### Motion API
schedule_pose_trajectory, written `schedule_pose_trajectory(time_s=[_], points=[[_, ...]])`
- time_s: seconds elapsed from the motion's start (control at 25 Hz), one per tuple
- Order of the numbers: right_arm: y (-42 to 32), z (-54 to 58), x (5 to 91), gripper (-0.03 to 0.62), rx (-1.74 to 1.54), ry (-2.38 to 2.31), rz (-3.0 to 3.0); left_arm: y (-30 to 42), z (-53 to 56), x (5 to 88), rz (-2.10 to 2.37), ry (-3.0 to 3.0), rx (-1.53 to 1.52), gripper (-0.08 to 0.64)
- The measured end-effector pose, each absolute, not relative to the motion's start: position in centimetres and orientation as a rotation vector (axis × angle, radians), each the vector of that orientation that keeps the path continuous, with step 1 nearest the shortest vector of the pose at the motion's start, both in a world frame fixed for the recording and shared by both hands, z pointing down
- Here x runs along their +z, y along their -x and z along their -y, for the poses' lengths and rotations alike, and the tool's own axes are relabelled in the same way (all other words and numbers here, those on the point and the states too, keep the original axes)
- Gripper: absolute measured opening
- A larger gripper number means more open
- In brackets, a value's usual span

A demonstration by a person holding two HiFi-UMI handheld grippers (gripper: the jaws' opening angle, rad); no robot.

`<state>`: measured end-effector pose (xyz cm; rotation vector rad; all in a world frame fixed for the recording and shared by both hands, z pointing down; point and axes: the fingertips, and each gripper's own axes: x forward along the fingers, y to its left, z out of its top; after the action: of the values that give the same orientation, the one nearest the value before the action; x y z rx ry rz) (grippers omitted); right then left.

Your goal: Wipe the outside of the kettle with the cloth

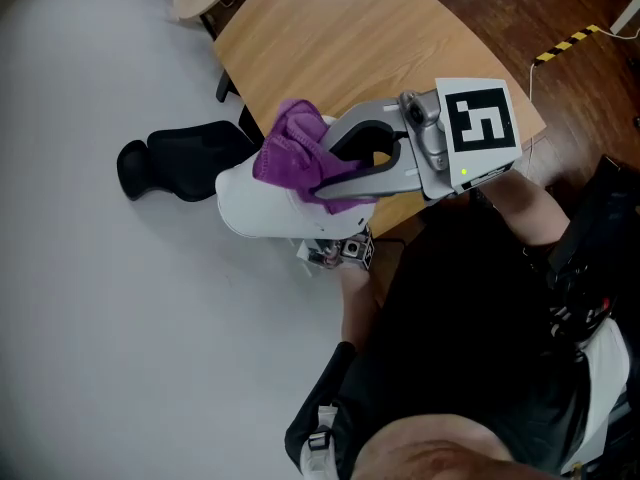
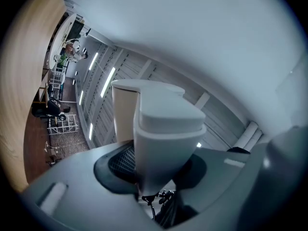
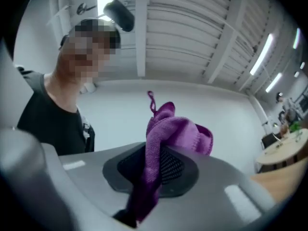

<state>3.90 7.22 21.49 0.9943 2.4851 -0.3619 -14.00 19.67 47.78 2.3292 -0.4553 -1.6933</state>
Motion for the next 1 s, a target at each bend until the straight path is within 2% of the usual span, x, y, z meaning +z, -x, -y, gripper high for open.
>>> schedule_pose_trajectory(time_s=[0.24,0.4,0.56,0.72,0.8,0.88,1.0], points=[[0.3,-2.5,27.3,0.057,-0.321,-0.631,-2.675,16.2,-21.3,48.4,0.476,-2.315,-1.772,0.064],[-3.2,-7.3,24.3,0.055,-0.381,-0.936,-2.546,17.2,-20.7,47.9,0.510,-2.294,-1.801,0.063],[-3.0,-13.4,24.7,0.057,-0.501,-1.076,-2.550,16.8,-20.8,47.9,0.479,-2.301,-1.817,0.063],[-1.0,-8.8,29.8,0.057,-0.182,-0.888,-2.654,16.3,-21.5,48.2,0.460,-2.318,-1.840,0.064],[0.4,-5.0,32.5,0.055,-0.122,-0.691,-2.781,16.4,-21.6,48.0,0.472,-2.318,-1.846,0.063],[0.5,-3.9,31.6,0.057,-0.186,-0.602,-2.843,16.8,-21.6,47.4,0.478,-2.312,-1.842,0.061],[-2.4,-7.9,26.4,0.057,-0.393,-0.831,-2.733,16.7,-21.4,47.2,0.478,-2.324,-1.824,0.061]])
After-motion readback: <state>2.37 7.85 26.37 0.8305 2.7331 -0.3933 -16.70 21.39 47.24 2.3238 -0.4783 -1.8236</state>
